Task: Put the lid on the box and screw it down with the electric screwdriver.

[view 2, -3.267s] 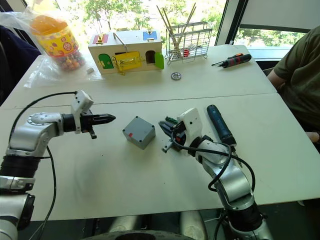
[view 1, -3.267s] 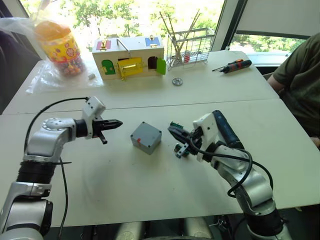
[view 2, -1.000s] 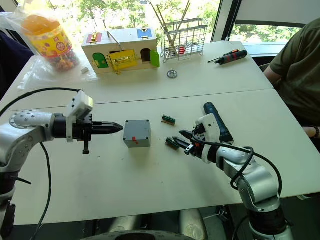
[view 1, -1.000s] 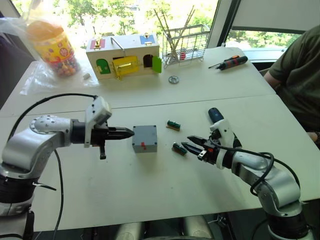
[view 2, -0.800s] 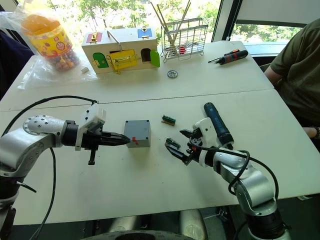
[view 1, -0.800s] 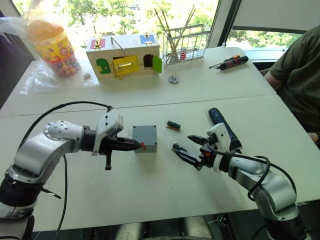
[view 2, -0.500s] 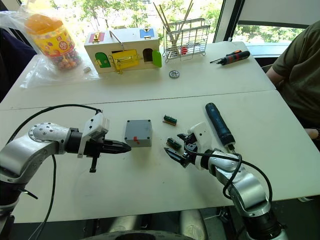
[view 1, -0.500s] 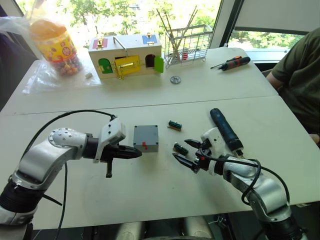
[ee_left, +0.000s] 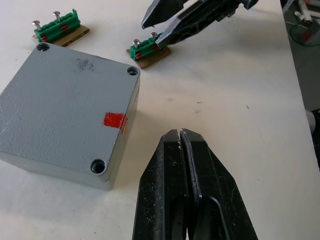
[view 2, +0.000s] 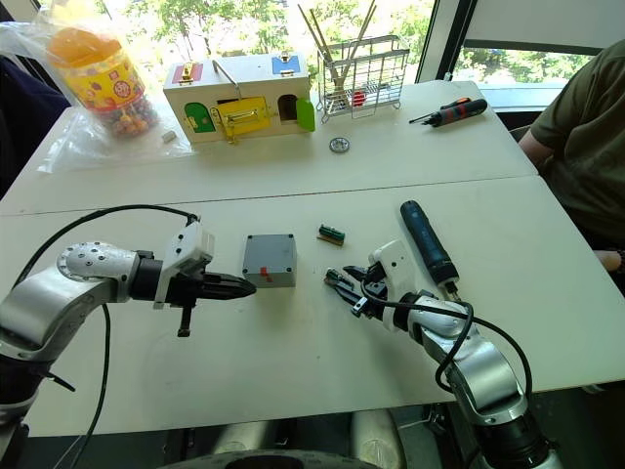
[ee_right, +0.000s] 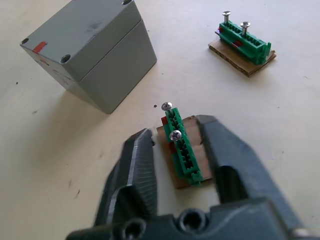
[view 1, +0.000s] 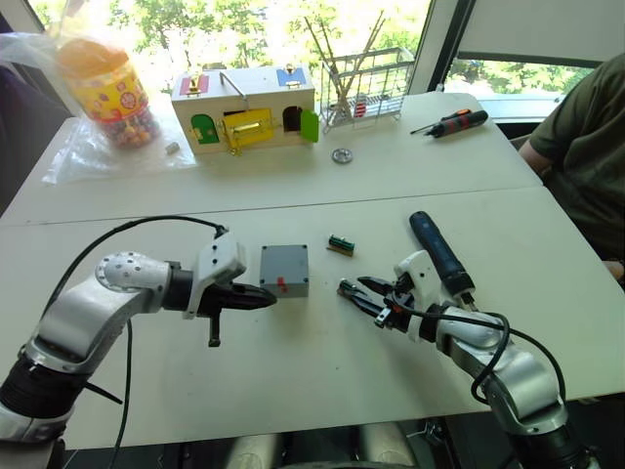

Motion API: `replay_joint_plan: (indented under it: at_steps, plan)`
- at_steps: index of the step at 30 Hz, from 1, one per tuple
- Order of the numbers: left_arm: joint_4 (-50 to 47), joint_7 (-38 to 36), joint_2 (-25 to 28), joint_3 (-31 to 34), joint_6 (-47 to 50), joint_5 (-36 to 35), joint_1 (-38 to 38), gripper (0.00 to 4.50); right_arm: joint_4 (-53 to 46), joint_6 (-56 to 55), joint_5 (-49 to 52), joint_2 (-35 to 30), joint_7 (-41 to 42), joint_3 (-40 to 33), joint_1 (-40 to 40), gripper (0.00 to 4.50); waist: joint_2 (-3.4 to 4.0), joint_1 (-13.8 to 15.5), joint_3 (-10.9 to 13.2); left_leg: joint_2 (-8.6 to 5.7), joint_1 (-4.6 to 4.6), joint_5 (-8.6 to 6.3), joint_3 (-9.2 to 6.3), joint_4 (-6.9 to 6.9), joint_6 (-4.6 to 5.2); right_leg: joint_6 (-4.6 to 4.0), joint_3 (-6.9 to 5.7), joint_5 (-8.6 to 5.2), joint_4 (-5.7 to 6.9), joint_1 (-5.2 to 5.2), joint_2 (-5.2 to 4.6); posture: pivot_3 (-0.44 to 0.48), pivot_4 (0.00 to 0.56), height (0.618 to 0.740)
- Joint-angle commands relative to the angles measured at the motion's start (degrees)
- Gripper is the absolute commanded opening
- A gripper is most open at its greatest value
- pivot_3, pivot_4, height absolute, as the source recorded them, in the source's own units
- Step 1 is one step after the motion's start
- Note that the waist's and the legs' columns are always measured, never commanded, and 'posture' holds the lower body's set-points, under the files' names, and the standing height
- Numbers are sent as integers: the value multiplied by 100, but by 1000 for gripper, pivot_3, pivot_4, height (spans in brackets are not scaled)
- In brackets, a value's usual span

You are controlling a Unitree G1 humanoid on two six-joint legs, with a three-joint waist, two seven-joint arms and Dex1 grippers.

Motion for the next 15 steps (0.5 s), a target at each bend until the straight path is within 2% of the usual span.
replay_joint_plan:
  at_steps: [1, 8, 15]
  plan:
    - [-47, 22, -9, 21, -87, 19, -14, 0, -61, -117, -68, -17, 1, 19, -9, 20, 0, 1, 0, 0, 0, 0, 0, 0, 0, 0, 0, 0, 0, 0, 0, 0, 150, 740]
    - [3, 60, -40, 30, -102, 75, -37, 0, -70, -147, -98, 31, -37, -52, -17, 20, 0, 1, 0, 0, 0, 0, 0, 1, 0, 0, 0, 0, 1, 0, 1, 0, 150, 740]
    - [167, 51, -60, 42, -140, 90, -109, 0, -633, 225, 236, 70, -103, -314, -184, 20, 0, 0, 0, 0, 0, 1, 0, 1, -2, 0, 0, 0, 2, -1, 2, 0, 150, 740]
